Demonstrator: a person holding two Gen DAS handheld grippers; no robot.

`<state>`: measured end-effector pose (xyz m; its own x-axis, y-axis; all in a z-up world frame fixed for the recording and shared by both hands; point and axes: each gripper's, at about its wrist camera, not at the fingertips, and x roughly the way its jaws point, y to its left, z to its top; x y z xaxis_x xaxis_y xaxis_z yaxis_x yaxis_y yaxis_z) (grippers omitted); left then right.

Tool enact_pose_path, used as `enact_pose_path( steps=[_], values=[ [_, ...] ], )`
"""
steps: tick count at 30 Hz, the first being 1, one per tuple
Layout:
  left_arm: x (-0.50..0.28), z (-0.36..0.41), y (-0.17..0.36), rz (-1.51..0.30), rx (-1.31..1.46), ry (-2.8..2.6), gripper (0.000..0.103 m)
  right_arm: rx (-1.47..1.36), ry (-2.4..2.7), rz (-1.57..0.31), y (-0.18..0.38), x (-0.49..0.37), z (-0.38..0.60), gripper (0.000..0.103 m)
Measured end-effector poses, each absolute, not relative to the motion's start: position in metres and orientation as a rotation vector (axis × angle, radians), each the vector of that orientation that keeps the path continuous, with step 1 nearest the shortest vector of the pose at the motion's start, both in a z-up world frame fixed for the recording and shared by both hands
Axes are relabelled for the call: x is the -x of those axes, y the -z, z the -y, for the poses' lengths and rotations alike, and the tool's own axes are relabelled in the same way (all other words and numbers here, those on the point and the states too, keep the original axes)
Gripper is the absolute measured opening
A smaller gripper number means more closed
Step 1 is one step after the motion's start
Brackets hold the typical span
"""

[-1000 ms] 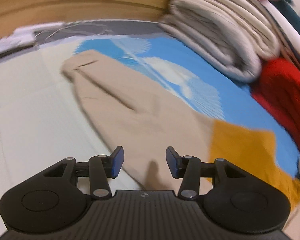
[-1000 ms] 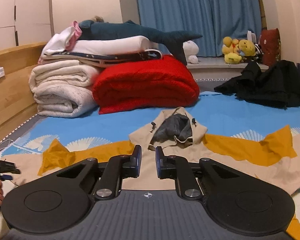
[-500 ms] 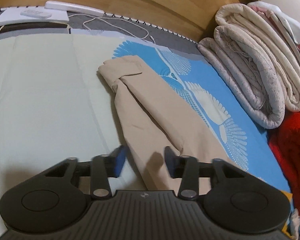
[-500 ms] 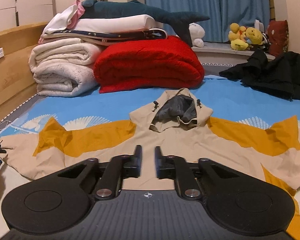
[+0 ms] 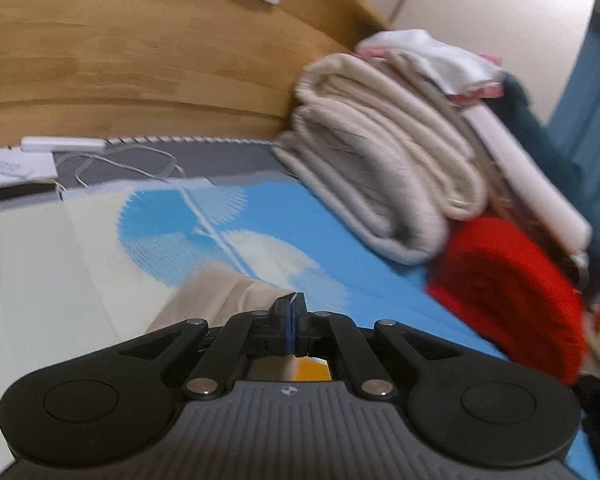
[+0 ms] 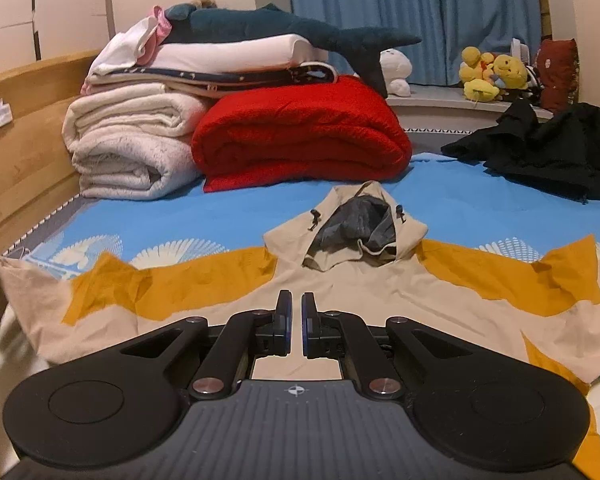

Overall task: Fold large clothes
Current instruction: 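Close the left gripper on the beige sleeve cuff, then fold the held sleeve across the jacket body and open the left gripper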

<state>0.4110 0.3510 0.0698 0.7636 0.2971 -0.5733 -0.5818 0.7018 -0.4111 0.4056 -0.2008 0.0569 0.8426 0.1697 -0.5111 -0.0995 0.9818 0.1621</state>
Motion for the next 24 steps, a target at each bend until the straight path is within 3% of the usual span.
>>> enact_pose_path(
  steps=[3,8,12,19,22,24],
  values=[
    [-0.391,-0.306,-0.085,-0.497,0.609,-0.442,0.000,-0.153,-0.140,-0.551,-0.063,-0.401,0.207,0.004],
    [-0.392,-0.244,-0.064,-0.555,0.553,-0.386,0.000,-0.154,-0.125,-0.531,-0.072,-0.388,0.219,0.004],
    [-0.414,-0.187,-0.066,-0.516,0.356,-0.313,0.000,-0.171,-0.087,-0.545,-0.069,-0.377,0.236,0.004],
    [-0.410,-0.047,-0.055,-0.548,0.237,0.146,0.000,-0.203,-0.021,-0.631,-0.050,-0.369,0.254,0.004],
    [-0.415,0.001,-0.036,-0.733,0.206,0.454,0.019,-0.248,0.010,-0.663,-0.043,-0.376,0.258,0.005],
    [-0.416,0.005,-0.031,-0.763,0.217,0.463,0.043,-0.277,0.031,-0.687,-0.038,-0.381,0.260,0.008]
  ],
)
